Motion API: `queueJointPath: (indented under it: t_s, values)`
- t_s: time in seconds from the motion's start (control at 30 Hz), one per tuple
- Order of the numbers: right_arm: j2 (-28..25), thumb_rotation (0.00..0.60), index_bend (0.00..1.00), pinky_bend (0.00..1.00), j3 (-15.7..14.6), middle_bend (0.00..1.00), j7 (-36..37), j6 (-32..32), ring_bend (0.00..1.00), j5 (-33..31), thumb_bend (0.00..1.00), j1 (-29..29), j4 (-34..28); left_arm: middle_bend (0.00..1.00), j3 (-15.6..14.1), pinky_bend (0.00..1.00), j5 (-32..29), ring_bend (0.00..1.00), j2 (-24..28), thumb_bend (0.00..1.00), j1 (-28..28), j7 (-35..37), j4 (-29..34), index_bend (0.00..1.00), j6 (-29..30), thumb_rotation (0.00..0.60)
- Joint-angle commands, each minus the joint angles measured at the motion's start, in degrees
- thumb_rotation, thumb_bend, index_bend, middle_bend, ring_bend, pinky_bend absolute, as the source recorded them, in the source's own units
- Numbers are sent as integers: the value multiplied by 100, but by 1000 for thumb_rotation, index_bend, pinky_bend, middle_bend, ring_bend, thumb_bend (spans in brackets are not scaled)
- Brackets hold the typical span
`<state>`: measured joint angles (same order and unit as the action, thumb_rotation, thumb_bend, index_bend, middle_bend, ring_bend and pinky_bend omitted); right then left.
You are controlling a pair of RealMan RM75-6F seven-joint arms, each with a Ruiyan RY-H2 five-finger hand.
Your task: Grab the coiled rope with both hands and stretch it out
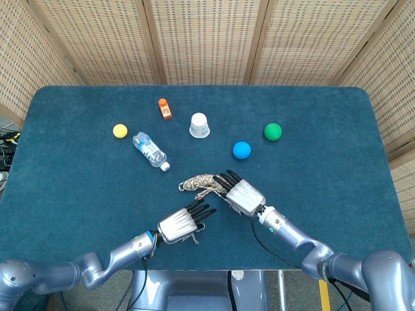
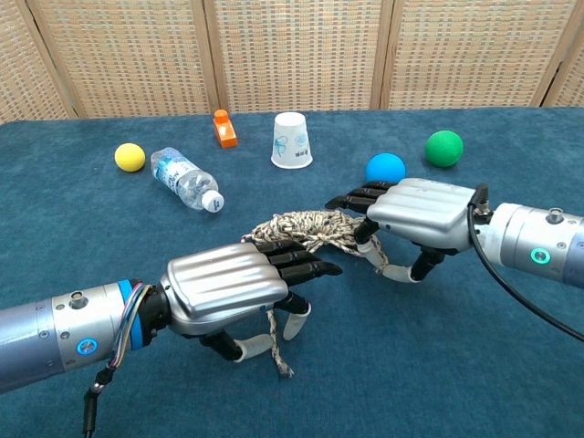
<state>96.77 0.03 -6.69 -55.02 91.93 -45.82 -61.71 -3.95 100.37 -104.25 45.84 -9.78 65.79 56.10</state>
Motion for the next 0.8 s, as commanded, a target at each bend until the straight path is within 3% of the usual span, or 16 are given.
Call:
queueJointPath:
  t_s: [0.03,0.8]
  values:
    - [-10,600,646,0,2,9,12,-1,0,-6,432,4,-1,0,-14,0,-7,0,4,459,7,-21,5,486,-12,600]
    - [2,600,652,0,-12,9,71,-40,0,9,439,43,52,0,-150,0,-81,0,-148,440,-7,159,-265,486,9,600]
